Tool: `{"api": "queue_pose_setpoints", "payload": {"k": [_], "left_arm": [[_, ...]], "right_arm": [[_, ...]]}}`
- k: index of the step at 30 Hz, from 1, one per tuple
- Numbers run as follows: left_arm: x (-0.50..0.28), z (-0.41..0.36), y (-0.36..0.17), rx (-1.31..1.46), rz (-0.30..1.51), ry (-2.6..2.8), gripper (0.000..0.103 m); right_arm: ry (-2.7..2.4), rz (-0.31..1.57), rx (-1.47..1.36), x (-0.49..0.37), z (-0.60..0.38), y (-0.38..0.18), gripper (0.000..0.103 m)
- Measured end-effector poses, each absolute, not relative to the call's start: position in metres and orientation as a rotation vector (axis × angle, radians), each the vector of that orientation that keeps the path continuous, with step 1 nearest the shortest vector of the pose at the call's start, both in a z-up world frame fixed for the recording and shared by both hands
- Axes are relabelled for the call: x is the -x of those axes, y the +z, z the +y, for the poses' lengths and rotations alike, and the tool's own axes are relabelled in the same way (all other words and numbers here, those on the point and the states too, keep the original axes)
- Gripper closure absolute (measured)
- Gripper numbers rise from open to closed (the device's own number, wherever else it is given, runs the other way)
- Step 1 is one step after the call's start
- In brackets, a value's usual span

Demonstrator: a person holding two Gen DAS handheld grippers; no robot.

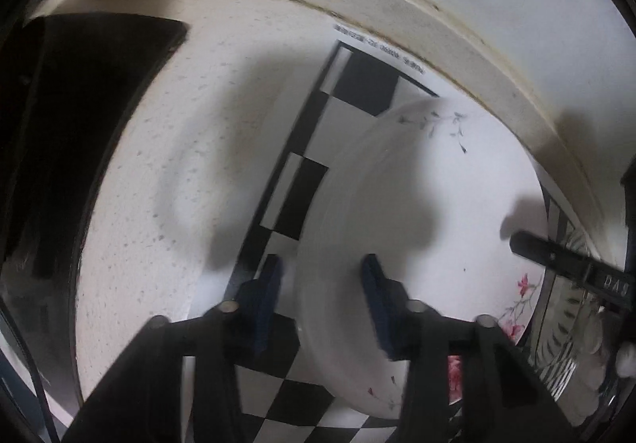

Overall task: Organize plates and bowls
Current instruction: 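Lower the grey-flower plate onto the pink-flower plate with both tools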

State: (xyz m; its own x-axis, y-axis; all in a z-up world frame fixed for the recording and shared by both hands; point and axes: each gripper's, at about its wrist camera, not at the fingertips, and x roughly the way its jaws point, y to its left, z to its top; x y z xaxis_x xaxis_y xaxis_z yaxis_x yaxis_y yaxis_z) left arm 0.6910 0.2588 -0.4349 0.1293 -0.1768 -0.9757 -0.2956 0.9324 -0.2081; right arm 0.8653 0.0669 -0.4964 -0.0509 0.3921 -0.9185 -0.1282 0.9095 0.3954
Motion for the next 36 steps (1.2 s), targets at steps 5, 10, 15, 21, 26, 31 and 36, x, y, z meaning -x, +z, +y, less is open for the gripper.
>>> {"api": "queue_pose_setpoints", "payload": {"k": [5, 10, 15, 21, 26, 31, 36], "left_arm": [[-0.693, 0.254, -0.435, 0.394, 1.449, 0.080, 0.075], [-0.686, 0.246, -0.426, 0.365, 1.441, 0.072, 0.075], [-0.685, 0.234, -0.404, 0.357, 1.409, 0.068, 0.075], [-0.663, 0.210, -0.370, 0.324, 1.372, 0.051, 0.075], [-0.630, 0.180, -0.340, 0.295, 1.354, 0.020, 0.075], [-0.596, 0.138, -0.319, 0.262, 1.340, -0.029, 0.075], [-0.568, 0.100, -0.302, 0.227, 1.331, -0.082, 0.075]], "right_arm": [[0.396, 1.599, -0.176, -0.864, 0.066, -0.501, 0.081], [0.393, 1.600, -0.192, -0.851, 0.059, -0.499, 0.083], [0.405, 1.578, -0.214, -0.831, 0.048, -0.486, 0.087], [0.430, 1.517, -0.266, -0.800, 0.022, -0.453, 0.088], [0.443, 1.455, -0.267, -0.763, -0.009, -0.416, 0.090], [0.435, 1.404, -0.283, -0.720, -0.060, -0.383, 0.090], [0.415, 1.373, -0.309, -0.680, -0.105, -0.365, 0.090]]}}
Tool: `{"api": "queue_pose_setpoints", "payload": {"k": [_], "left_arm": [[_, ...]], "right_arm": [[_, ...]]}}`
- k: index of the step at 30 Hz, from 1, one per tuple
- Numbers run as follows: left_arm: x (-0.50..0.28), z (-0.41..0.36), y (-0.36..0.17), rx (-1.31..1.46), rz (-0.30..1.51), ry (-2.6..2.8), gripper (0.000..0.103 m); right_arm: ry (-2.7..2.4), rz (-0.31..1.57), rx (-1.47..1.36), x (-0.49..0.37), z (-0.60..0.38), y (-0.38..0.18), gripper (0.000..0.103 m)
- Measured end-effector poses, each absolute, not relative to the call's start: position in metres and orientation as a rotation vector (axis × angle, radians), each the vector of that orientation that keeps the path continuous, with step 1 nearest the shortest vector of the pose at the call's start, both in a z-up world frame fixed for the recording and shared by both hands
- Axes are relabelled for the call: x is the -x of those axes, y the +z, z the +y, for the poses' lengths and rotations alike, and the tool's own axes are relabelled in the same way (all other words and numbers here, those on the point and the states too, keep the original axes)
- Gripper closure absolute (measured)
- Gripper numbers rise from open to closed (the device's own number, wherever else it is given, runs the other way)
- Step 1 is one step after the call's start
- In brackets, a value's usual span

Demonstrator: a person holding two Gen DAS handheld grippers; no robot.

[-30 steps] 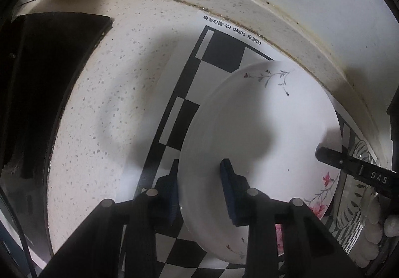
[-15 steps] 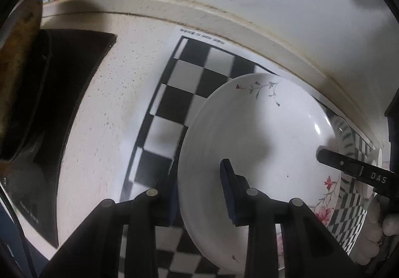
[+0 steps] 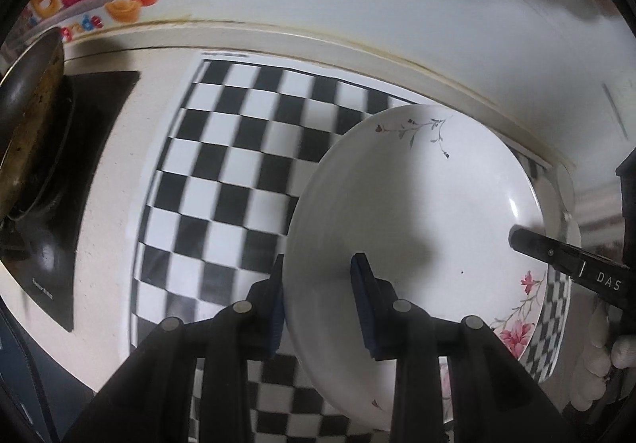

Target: Organize plates and bowls

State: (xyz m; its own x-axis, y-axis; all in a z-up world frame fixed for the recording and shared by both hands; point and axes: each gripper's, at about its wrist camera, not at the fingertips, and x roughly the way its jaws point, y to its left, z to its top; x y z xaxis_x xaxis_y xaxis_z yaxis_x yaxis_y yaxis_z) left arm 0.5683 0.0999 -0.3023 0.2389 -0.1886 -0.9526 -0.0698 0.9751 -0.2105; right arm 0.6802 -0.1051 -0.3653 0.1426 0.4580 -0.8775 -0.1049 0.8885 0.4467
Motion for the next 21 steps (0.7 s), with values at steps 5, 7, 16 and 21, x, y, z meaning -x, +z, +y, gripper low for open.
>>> {"api": "queue_pose_setpoints", "payload": {"k": [5, 7, 16, 21], "left_arm": [[-0.551, 0.066, -0.304, 0.197, 1.344, -0.132, 0.075], [-0.544, 0.054, -0.308, 0.182, 1.359, -0.152, 0.075], [-0.516, 0.009, -0.346, 0.099, 1.469, -0.202, 0.075], [-0.509, 0.000, -0.369, 0.073, 1.525, -0.211, 0.074]], "right_arm": [[0.384, 1.368, -0.349, -0.635, -0.158, -0.363, 0.090], [0.370, 1.374, -0.362, -0.620, -0.172, -0.369, 0.090], [0.305, 1.430, -0.403, -0.566, -0.214, -0.409, 0.090], [0.290, 1.474, -0.410, -0.554, -0.219, -0.435, 0.090]]}}
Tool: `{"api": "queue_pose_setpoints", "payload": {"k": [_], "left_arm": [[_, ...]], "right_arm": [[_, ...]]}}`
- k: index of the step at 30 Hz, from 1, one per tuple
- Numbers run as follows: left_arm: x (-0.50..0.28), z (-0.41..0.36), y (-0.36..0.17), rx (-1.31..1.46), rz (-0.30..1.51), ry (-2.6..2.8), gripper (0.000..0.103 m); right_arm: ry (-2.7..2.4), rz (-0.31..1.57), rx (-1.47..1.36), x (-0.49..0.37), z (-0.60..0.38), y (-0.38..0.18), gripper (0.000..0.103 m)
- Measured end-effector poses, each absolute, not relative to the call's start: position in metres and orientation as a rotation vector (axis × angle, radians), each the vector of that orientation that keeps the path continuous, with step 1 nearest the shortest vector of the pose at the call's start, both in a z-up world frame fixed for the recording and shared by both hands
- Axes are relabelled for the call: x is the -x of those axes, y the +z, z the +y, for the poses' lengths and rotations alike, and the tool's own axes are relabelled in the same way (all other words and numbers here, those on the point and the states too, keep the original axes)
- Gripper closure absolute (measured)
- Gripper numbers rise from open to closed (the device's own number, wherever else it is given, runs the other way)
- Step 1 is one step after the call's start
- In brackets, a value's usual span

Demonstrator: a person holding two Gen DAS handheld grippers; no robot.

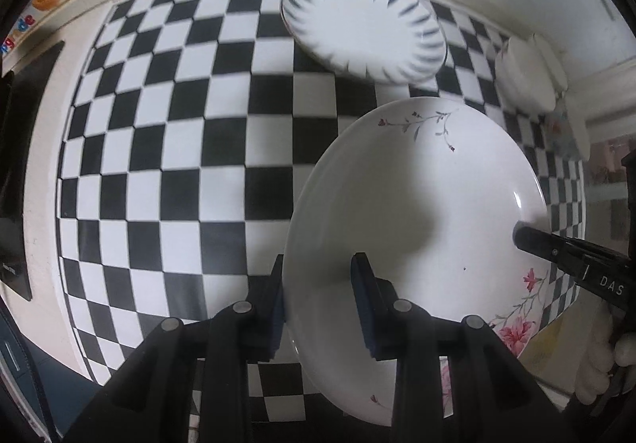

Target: Organize plates and bowls

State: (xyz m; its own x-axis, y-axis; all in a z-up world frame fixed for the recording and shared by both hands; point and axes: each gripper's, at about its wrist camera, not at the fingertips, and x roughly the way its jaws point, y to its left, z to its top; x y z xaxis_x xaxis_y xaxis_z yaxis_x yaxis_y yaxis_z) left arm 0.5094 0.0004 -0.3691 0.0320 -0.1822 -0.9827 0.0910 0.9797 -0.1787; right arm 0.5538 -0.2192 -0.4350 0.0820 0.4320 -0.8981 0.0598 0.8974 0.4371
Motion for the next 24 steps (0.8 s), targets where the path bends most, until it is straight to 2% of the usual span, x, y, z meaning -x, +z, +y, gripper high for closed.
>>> {"api": "queue_pose_setpoints", "payload": {"k": [7, 24], "left_arm": [[-0.499, -0.005, -0.392, 0.056, 1.592, -0.214, 0.075], [-0.481, -0.041, -0.390, -0.159, 1.542, -0.161, 0.075]], "right_arm": [[0.278, 1.521, -0.419, -0.540, -0.223, -0.463, 0.090], [0.284, 1.554, -0.329, -0.530, -0.208, -0.475, 0.092]]}}
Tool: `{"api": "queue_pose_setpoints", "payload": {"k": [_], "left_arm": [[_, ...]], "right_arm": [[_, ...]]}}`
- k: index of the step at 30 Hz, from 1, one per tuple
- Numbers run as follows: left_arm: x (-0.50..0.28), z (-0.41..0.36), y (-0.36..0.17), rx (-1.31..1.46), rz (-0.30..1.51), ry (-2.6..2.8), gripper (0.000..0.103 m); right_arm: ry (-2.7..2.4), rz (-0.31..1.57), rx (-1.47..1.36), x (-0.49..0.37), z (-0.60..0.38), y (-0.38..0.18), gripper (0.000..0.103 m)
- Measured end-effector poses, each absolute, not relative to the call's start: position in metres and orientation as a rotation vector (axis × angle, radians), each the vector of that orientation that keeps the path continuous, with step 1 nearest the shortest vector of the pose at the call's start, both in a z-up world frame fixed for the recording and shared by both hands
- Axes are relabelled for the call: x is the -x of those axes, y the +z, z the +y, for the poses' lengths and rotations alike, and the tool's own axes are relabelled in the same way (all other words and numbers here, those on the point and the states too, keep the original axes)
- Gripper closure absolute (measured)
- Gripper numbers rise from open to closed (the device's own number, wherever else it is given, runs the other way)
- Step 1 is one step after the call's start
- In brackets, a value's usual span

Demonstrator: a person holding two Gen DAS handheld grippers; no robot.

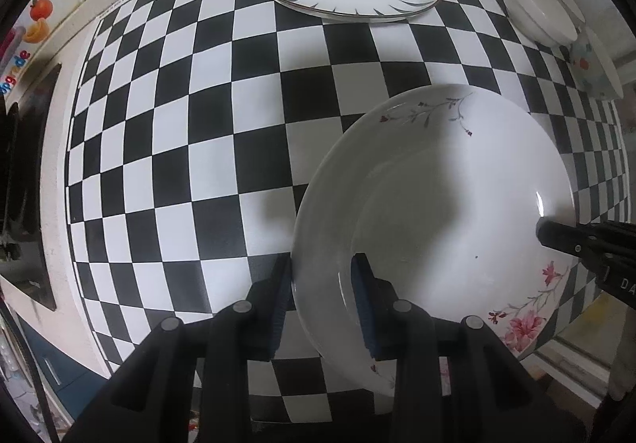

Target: Organize plates and bowls

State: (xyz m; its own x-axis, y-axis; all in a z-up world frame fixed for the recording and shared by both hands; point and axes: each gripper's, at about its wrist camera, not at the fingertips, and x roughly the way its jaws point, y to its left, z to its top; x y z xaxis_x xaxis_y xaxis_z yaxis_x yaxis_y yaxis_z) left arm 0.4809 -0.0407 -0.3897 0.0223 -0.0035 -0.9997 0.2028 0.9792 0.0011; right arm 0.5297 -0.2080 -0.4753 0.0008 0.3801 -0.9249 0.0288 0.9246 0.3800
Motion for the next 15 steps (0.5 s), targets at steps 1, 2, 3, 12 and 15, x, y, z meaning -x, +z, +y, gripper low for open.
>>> {"api": "queue_pose_setpoints", "payload": {"k": [1, 2, 3, 12, 15], "left_arm": [[-0.479, -0.043, -0.390, -0.169, 1.542, -0.155, 0.075], [-0.477, -0.046, -0.390, -0.175, 1.541, -0.149, 0.075], [-0.475, -0.053, -0.393, -0.182, 1.541, -0.144, 0.075], [-0.451, -0.070, -0.398, -0.173, 1.548, -0.119, 0.075], [-0.442, -0.072, -0.397, -0.182, 1.546, -0.111, 0.075]], "right_arm": [[0.282, 1.560, -0.325, -0.530, -0.207, -0.475, 0.092], [0.273, 1.565, -0.336, -0.530, -0.209, -0.476, 0.092], [0.266, 1.574, -0.347, -0.530, -0.209, -0.476, 0.092], [0.210, 1.629, -0.328, -0.528, -0.202, -0.473, 0.092], [0.191, 1.642, -0.303, -0.528, -0.198, -0.471, 0.092]]}}
